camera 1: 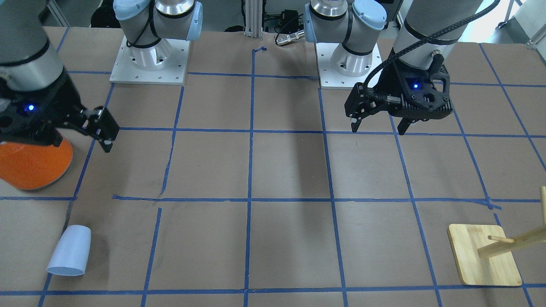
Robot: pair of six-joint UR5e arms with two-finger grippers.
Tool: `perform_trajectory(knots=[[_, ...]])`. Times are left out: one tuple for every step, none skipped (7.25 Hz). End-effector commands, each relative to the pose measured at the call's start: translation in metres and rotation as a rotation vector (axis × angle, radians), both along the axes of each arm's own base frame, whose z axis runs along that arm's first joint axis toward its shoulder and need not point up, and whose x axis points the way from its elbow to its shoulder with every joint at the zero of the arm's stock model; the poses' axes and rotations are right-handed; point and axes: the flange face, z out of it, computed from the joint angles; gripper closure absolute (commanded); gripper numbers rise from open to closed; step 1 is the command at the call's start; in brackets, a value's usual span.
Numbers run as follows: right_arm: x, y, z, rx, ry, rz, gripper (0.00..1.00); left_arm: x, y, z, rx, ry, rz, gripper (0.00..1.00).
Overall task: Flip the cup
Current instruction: 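Lower the right gripper over the pale blue cup and grasp it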
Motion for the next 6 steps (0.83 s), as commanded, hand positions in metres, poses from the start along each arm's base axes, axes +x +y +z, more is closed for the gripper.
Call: perform_trajectory(knots=[[-0.076,-0.06,-0.091,0.028,-0.01,-0.012,0.0,-0.001,0.0,0.0,0.0,0.0,-0.002,0.0],[-0.086,-0.082,-0.133,0.026,-0.01,0.003,0.0,0.0,-0.001,0.0,0.0,0.0,0.0,0.0],[-0.092,-0.1,-0.172,0.007,-0.005,0.017,0.0,0.0,0.0,0.0,-0.002,-0.001,0.0,0.0],[-0.1,-0.11,-0.204,0.016,-0.007,0.04,0.02,0.0,0.0,0.0,-0.002,0.0,0.0,0.0],[-0.103,-0.115,-0.23,0.03,-0.025,0.063,0.03,-0.001,0.0,0.0,-0.002,0.002,-0.002,0.0],[-0.104,-0.122,-0.247,0.011,-0.026,0.066,0.03,-0.001,0.0,0.0,-0.002,0.002,-0.002,0.0]])
